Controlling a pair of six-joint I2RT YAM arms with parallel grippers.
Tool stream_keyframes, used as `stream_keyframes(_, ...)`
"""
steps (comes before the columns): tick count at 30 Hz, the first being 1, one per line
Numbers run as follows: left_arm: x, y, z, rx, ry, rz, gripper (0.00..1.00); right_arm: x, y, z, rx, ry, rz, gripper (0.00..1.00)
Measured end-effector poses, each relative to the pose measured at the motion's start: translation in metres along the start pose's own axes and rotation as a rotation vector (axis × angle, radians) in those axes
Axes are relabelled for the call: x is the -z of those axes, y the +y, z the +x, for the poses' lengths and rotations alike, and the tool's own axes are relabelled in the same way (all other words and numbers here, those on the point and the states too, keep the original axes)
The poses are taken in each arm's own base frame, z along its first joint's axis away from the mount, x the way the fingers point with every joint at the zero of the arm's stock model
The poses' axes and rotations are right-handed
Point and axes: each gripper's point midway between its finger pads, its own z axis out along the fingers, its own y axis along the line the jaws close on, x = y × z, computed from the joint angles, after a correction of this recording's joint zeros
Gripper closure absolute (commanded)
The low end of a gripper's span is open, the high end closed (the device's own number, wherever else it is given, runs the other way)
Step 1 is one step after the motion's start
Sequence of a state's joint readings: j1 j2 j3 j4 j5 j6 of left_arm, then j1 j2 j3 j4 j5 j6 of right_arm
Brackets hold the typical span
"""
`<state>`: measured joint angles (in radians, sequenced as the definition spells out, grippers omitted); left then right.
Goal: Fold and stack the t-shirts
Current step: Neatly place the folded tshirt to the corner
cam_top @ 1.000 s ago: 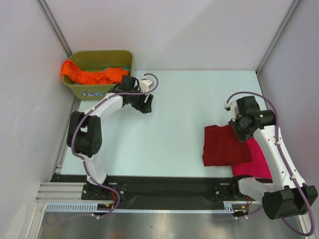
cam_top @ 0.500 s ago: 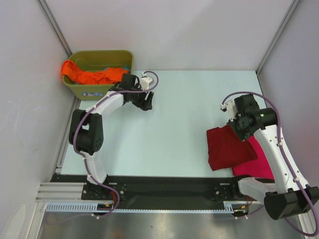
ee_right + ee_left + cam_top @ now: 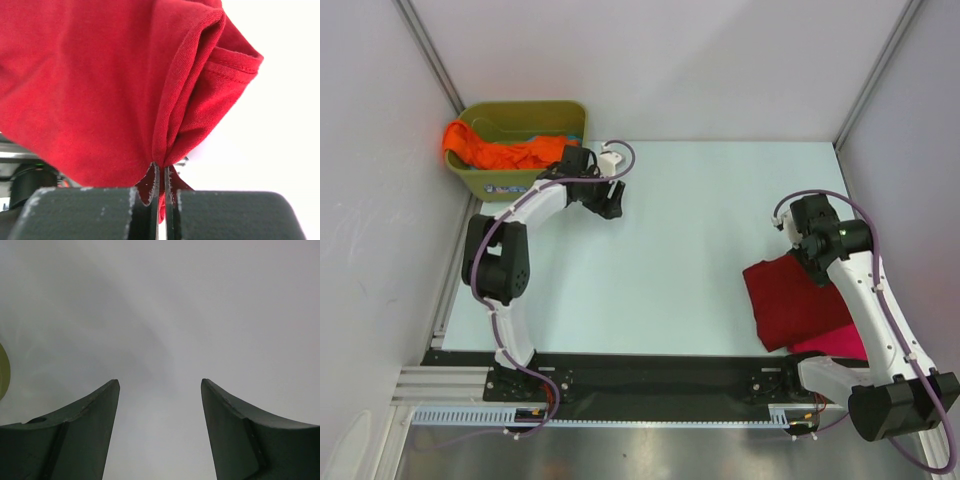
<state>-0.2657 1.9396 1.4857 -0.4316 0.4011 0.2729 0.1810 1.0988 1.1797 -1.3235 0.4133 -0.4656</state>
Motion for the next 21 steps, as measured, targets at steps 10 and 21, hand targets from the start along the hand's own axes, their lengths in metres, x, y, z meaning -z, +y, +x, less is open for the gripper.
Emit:
stream_keyframes(10, -0.003, 0.005, 0.000, -0.002, 0.005, -0.003, 0.28, -0.002, -0.017, 0.016, -0.009, 0.073, 0.094, 1.00)
stream_keyframes(21, -0.002, 0.006, 0.000, -0.007, 0.007, -0.003, 0.28, -0.017, -0.008, 0.031, 0.014, 0.122, 0.076, 1.00)
